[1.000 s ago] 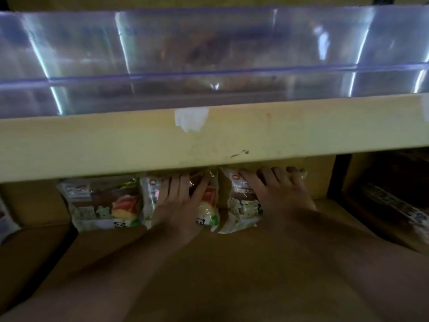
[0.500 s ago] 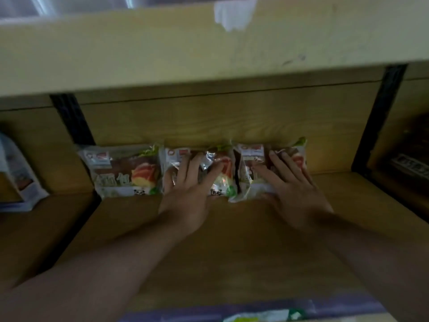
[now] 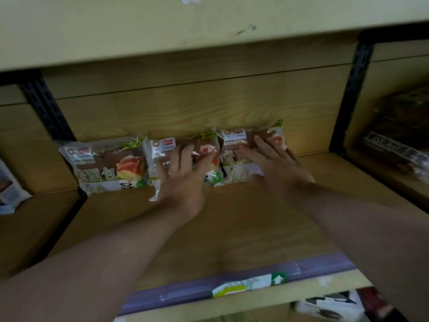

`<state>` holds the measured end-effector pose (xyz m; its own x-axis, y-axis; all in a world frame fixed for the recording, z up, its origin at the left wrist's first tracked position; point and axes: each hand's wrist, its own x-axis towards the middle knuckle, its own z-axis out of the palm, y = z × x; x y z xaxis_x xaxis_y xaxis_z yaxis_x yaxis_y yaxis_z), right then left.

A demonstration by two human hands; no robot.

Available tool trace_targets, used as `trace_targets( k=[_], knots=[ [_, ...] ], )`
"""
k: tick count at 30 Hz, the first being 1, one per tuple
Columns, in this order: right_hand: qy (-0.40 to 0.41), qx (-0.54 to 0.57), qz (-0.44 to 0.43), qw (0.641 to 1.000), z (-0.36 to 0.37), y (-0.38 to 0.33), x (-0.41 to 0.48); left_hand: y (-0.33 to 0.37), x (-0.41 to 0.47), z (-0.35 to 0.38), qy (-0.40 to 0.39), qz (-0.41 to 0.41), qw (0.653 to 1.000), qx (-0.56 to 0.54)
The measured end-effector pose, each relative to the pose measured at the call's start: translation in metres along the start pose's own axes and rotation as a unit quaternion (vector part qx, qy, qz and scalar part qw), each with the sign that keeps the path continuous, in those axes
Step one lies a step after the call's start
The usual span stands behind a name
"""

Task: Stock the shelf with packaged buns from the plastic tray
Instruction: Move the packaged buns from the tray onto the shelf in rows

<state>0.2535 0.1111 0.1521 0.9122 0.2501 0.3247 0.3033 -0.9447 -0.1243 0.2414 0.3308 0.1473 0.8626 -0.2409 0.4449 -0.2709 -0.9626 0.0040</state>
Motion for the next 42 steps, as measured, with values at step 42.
trace_targets(
  k=[42],
  knots=[
    [-0.133, 0.043, 0.488, 0.862, 0.097, 0.13, -0.58, 0.342, -0.272, 0.186, -0.406, 0.544, 0.733, 0.046]
  ],
)
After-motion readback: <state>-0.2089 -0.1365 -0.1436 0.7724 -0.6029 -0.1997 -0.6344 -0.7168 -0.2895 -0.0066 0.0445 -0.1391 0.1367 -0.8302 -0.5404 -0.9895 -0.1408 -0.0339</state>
